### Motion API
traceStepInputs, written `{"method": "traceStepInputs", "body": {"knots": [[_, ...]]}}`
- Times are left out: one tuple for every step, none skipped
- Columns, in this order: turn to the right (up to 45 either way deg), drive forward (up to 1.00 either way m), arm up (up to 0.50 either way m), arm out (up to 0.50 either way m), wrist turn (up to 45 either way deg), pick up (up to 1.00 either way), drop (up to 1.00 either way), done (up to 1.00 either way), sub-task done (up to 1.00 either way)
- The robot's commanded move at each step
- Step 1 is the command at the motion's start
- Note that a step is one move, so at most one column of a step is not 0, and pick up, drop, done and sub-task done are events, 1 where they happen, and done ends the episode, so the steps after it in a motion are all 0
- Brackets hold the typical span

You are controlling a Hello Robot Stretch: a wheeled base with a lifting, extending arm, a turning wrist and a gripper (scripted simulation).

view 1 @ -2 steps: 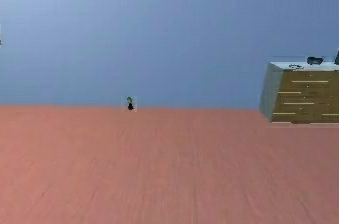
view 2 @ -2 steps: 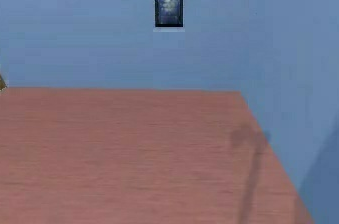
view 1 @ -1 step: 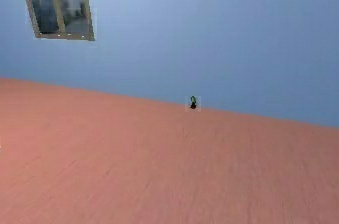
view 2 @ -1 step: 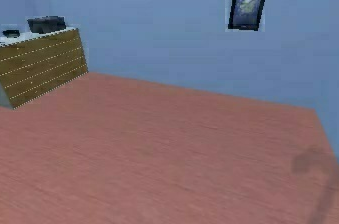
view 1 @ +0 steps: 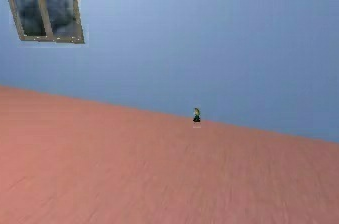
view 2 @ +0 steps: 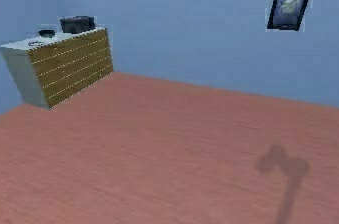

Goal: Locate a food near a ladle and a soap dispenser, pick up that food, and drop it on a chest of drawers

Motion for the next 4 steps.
{"method": "traceStepInputs", "body": {"knots": [[-36.0, 0.00, 0.00, 0.00, 0.0, 0.00, 0.00, 0.00, 0.00], [0.0, 1.00, 0.00, 0.00, 0.0, 0.00, 0.00, 0.00, 0.00], [0.0, 1.00, 0.00, 0.00, 0.0, 0.00, 0.00, 0.00, 0.00], [-6.0, 0.00, 0.00, 0.00, 0.0, 0.00, 0.00, 0.00, 0.00]]}}
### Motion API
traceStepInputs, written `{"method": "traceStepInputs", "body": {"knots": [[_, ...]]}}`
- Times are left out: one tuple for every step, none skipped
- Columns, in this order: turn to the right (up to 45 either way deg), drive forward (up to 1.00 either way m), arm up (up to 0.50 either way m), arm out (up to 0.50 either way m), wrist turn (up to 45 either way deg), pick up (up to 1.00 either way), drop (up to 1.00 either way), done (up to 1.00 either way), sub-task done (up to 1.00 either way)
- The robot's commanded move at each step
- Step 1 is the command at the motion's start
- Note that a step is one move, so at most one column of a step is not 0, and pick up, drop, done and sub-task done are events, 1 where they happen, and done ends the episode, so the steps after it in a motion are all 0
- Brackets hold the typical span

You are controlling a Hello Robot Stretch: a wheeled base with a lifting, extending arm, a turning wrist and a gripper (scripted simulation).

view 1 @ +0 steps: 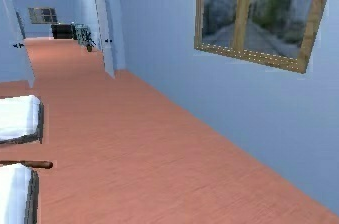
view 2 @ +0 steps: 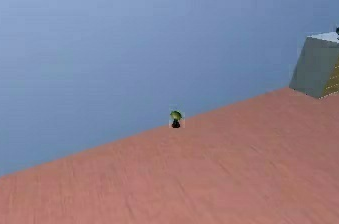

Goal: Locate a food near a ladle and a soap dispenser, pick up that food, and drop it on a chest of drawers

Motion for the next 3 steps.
{"method": "traceStepInputs", "body": {"knots": [[0.0, 0.55, 0.00, 0.00, 0.0, 0.00, 0.00, 0.00, 0.00], [-27.0, 0.00, 0.00, 0.00, 0.0, 0.00, 0.00, 0.00, 0.00], [0.0, 1.00, 0.00, 0.00, 0.0, 0.00, 0.00, 0.00, 0.00]]}}
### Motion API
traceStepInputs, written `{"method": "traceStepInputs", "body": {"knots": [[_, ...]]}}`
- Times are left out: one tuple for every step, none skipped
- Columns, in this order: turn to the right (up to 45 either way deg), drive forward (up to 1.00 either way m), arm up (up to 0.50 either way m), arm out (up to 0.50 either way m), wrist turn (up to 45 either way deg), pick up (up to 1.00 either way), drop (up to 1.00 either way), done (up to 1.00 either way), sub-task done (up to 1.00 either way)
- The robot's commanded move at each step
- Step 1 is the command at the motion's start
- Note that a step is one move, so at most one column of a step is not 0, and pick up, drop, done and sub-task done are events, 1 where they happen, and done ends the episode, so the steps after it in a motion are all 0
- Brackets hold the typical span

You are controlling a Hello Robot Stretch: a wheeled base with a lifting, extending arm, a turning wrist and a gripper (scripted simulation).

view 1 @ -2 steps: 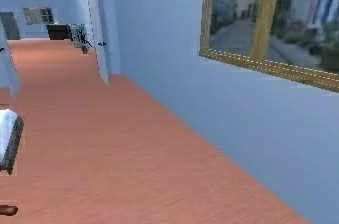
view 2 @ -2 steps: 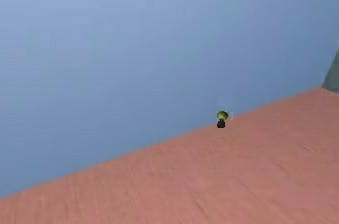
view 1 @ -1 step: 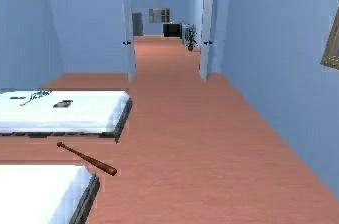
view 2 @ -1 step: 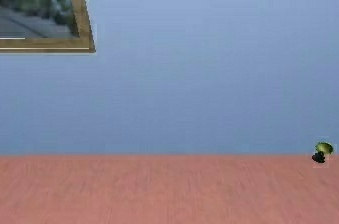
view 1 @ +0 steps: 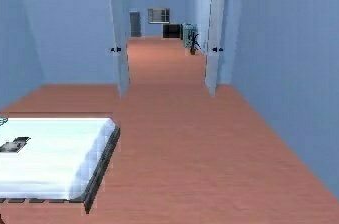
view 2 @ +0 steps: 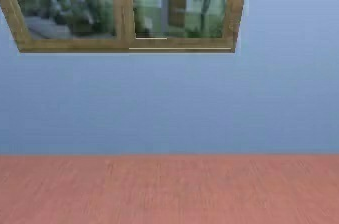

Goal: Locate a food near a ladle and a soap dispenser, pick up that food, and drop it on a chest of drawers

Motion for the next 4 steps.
{"method": "traceStepInputs", "body": {"knots": [[0.0, 1.00, 0.00, 0.00, 0.0, 0.00, 0.00, 0.00, 0.00], [0.0, 1.00, 0.00, 0.00, 0.0, 0.00, 0.00, 0.00, 0.00], [0.0, 1.00, 0.00, 0.00, 0.0, 0.00, 0.00, 0.00, 0.00], [0.0, 1.00, 0.00, 0.00, 0.0, 0.00, 0.00, 0.00, 0.00]]}}
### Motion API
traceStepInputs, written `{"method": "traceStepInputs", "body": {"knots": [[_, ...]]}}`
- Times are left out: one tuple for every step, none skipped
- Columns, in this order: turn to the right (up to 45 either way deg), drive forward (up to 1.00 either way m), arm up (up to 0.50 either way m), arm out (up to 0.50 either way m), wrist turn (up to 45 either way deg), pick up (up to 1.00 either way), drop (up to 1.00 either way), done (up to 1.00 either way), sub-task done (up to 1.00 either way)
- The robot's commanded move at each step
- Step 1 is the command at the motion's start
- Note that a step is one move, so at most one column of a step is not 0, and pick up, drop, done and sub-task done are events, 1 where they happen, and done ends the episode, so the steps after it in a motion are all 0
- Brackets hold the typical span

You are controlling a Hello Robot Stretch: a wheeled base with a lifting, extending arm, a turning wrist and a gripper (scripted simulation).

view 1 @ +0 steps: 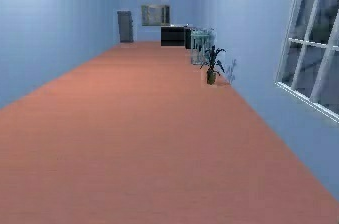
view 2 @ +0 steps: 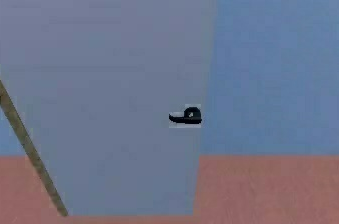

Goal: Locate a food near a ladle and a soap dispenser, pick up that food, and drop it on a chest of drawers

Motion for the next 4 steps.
{"method": "traceStepInputs", "body": {"knots": [[0.0, 1.00, 0.00, 0.00, 0.0, 0.00, 0.00, 0.00, 0.00], [0.0, 1.00, 0.00, 0.00, 0.0, 0.00, 0.00, 0.00, 0.00], [0.0, 1.00, 0.00, 0.00, 0.0, 0.00, 0.00, 0.00, 0.00], [0.0, 1.00, 0.00, 0.00, 0.0, 0.00, 0.00, 0.00, 0.00]]}}
